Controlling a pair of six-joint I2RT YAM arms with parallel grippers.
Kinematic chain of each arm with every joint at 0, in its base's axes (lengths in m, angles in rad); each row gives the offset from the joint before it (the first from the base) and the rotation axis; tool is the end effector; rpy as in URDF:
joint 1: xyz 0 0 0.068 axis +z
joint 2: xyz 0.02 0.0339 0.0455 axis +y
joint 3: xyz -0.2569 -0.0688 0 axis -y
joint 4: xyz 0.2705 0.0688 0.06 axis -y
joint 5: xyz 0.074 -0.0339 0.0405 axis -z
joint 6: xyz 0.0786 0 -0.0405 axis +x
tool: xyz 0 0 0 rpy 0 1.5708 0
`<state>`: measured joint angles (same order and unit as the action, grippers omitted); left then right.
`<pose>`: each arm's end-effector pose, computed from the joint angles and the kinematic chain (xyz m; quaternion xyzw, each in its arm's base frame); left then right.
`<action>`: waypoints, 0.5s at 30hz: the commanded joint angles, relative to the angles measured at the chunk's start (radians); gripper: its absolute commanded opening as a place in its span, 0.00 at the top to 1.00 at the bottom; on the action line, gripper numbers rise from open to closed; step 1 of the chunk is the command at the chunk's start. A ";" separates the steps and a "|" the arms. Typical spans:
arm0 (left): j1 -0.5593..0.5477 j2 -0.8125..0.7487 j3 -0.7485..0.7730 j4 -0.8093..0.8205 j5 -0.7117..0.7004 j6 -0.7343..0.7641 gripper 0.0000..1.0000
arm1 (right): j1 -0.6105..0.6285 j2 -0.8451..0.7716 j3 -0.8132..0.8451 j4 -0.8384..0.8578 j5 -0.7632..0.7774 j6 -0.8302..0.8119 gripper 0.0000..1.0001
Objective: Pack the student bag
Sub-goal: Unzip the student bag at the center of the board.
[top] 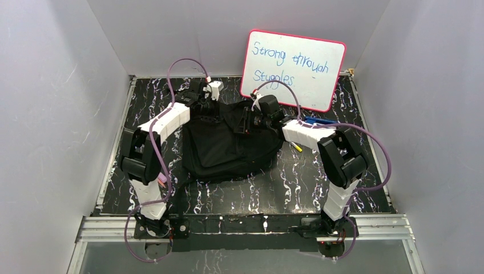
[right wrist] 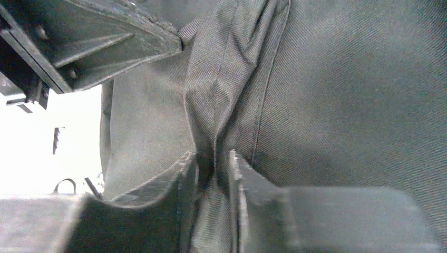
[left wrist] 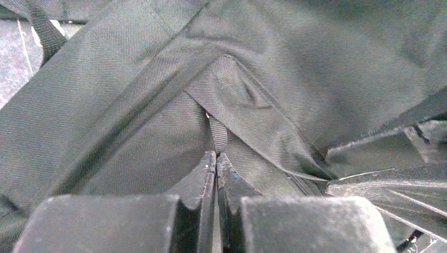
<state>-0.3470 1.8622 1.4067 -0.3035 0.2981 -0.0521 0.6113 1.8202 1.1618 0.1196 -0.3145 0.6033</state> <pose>0.4354 -0.1820 0.1918 0.1915 0.8901 -0.2111 0.3557 0.3642 0.2849 0.1681 -0.0807 0.8588 0.3899 0.3224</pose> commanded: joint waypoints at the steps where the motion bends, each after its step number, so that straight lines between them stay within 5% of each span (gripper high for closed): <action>1: 0.003 -0.101 -0.001 -0.002 0.020 0.008 1.00 | -0.006 -0.057 0.029 0.009 0.017 -0.013 0.55; 15: -0.028 -0.155 -0.088 0.004 0.052 -0.019 1.00 | -0.051 0.066 0.200 0.024 0.033 0.035 0.45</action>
<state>-0.3561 1.7817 1.3544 -0.2871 0.3229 -0.0589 0.5842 1.8458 1.2842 0.1055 -0.2863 0.6079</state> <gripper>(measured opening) 0.007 0.544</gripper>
